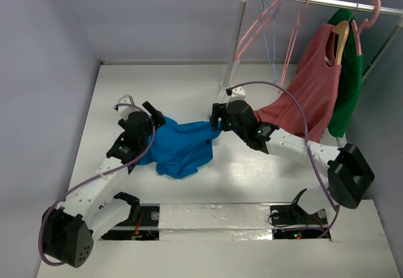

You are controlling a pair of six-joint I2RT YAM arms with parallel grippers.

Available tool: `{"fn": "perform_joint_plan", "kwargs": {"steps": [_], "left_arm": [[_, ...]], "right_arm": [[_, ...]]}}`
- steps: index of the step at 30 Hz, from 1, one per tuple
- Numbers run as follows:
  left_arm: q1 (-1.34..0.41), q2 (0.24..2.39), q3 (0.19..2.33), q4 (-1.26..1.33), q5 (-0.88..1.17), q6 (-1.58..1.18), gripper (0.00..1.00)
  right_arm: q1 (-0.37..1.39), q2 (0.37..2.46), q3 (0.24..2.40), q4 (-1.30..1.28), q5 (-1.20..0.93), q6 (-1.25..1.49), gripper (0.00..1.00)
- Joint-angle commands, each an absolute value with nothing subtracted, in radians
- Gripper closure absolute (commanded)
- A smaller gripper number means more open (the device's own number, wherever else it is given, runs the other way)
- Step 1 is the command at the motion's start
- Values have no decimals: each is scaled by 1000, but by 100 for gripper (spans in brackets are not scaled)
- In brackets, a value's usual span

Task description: Place the t-shirt on the hanger

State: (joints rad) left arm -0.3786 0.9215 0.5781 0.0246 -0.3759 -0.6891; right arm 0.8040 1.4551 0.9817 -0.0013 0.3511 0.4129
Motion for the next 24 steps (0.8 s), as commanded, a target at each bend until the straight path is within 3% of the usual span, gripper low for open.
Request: {"fn": "perform_joint_plan", "kwargs": {"steps": [1, 4, 5, 6, 8, 10, 12, 14, 15, 16, 17, 18, 24], "left_arm": [[-422, 948, 701, 146, -406, -624, 24], [-545, 953, 686, 138, -451, -589, 31], [-580, 957, 664, 135, -472, -591, 39], [-612, 963, 646, 141, -462, -578, 45], [-684, 983, 588, 207, -396, -552, 61], [-722, 1003, 549, 228, -367, -531, 81], [-768, 1032, 540, 239, -325, -503, 84], [-793, 1054, 545, 248, -304, -460, 72], [-793, 1086, 549, 252, -292, -448, 65], [-793, 1109, 555, 255, -282, -433, 58], [-793, 1132, 574, 256, -276, -417, 48], [-793, 1179, 580, 261, -272, -411, 47], [-793, 1324, 614, 347, -196, -394, 46]], "right_arm": [[802, 1407, 1020, -47, 365, 399, 20], [802, 1352, 897, -8, 250, 440, 26], [802, 1341, 856, 29, 198, 474, 32], [802, 1330, 815, 78, 172, 494, 59], [811, 1318, 698, 159, 105, 558, 100], [827, 1325, 641, 204, 84, 593, 100], [847, 1347, 585, 268, 61, 639, 99], [856, 1365, 557, 310, 46, 684, 81], [856, 1388, 531, 360, 32, 696, 62], [856, 1400, 519, 386, 25, 709, 54], [856, 1417, 512, 405, 11, 725, 51], [856, 1451, 508, 435, 6, 732, 48], [874, 1555, 508, 529, -32, 782, 47]]}}
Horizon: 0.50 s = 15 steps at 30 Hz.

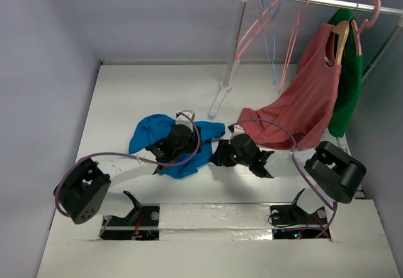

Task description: Place the t-shirt on the hanger

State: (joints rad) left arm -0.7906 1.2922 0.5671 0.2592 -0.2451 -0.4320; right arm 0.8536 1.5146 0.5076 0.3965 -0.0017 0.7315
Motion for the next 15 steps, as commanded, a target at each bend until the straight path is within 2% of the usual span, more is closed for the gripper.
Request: {"fn": "perform_joint_plan", "kwargs": {"steps": [1, 3, 4, 5, 6, 7, 8, 9, 10, 11, 12, 15], "left_arm": [[-793, 1336, 618, 360, -190, -391, 46], [-793, 1359, 627, 373, -176, -374, 48], [-793, 1365, 629, 385, -176, -368, 49], [-793, 1368, 635, 393, -178, -359, 52], [-793, 1383, 640, 399, -181, -347, 55], [-793, 1393, 647, 402, -187, -341, 59], [-793, 1407, 667, 400, -193, -336, 69], [-793, 1431, 676, 397, -196, -331, 75], [-793, 1443, 686, 400, -199, -330, 84], [-793, 1454, 701, 400, -215, -331, 96], [-793, 1471, 709, 400, -228, -336, 100], [-793, 1492, 718, 428, -233, -342, 100]], "right_arm": [[874, 1568, 506, 541, -28, 788, 48], [874, 1604, 508, 573, -25, 799, 49], [874, 1614, 509, 583, -25, 801, 54], [874, 1632, 515, 589, -23, 801, 62], [874, 1635, 517, 588, -14, 801, 76], [874, 1635, 515, 586, -8, 802, 81], [874, 1631, 502, 587, -6, 804, 86], [874, 1609, 493, 586, -6, 802, 97], [885, 1594, 482, 575, -3, 804, 99], [896, 1560, 468, 533, 32, 804, 100], [905, 1543, 463, 503, 38, 804, 100], [943, 1503, 430, 418, 52, 805, 100]]}}
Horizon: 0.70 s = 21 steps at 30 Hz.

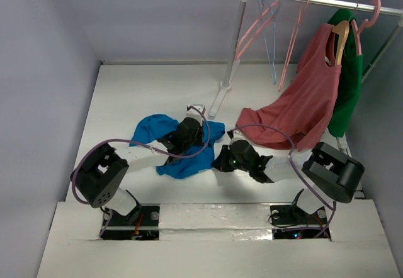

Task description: Place the t-shirt on the hanger

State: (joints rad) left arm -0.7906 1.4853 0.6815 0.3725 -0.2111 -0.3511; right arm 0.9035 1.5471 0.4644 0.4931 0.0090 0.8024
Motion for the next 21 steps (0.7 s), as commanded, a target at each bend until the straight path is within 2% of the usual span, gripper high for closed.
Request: {"fn": "perform_joint_plan", "kwargs": {"steps": [1, 7, 11, 12, 13, 15, 18, 20, 21], "left_arm": [[-793, 1496, 721, 436, -238, -345, 100], [-793, 1502, 741, 431, -241, -370, 100], [-820, 1471, 712, 459, -161, -341, 100], [-830, 1467, 707, 462, -158, -330, 100], [-841, 1468, 703, 462, -152, -312, 89], [-870, 1494, 701, 457, -158, -301, 81], [-879, 1537, 706, 451, -181, -301, 81], [-879, 1558, 713, 462, -202, -290, 81], [-879, 1581, 719, 465, -218, -284, 81]], "right_arm": [[953, 1470, 417, 405, 52, 811, 100], [1006, 1321, 351, 232, 60, 867, 100], [1017, 1203, 353, 95, 71, 890, 92], [1017, 1186, 351, 53, 74, 890, 77], [1017, 1169, 353, 32, 78, 890, 66], [1017, 1113, 359, -36, 109, 879, 46], [1017, 1010, 380, -124, 170, 855, 47], [1017, 951, 388, -158, 201, 832, 58], [1017, 927, 394, -181, 219, 824, 69]]}}
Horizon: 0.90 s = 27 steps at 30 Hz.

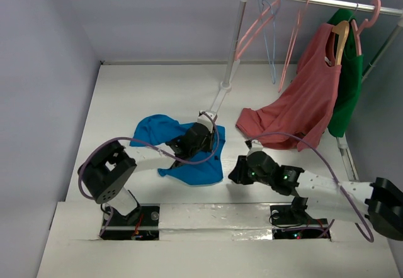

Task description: Place the t-shirt on the hanger

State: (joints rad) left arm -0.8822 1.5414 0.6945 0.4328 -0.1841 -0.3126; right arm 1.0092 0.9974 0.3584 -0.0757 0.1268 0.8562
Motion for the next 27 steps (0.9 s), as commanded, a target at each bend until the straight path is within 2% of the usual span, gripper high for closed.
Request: {"fn": "perform_joint_plan", "kwargs": {"steps": [1, 5, 13, 19, 23, 27], "left_arm": [[-879, 1592, 727, 462, -230, -275, 81], [-879, 1647, 779, 446, -294, -229, 81], [-879, 1733, 819, 474, -281, -170, 82], [-879, 1804, 854, 479, -261, -146, 78], [-879, 1810, 861, 491, -258, -138, 71], [-879, 1821, 877, 477, -256, -124, 70]], "right_arm": [[1017, 887, 399, -190, 228, 818, 72], [1017, 845, 402, -212, 244, 805, 76], [1017, 841, 342, -112, 193, 839, 77], [1017, 856, 339, -104, 190, 836, 73], [1017, 859, 339, -95, 187, 831, 72], [1017, 876, 333, -81, 178, 831, 72]]}}
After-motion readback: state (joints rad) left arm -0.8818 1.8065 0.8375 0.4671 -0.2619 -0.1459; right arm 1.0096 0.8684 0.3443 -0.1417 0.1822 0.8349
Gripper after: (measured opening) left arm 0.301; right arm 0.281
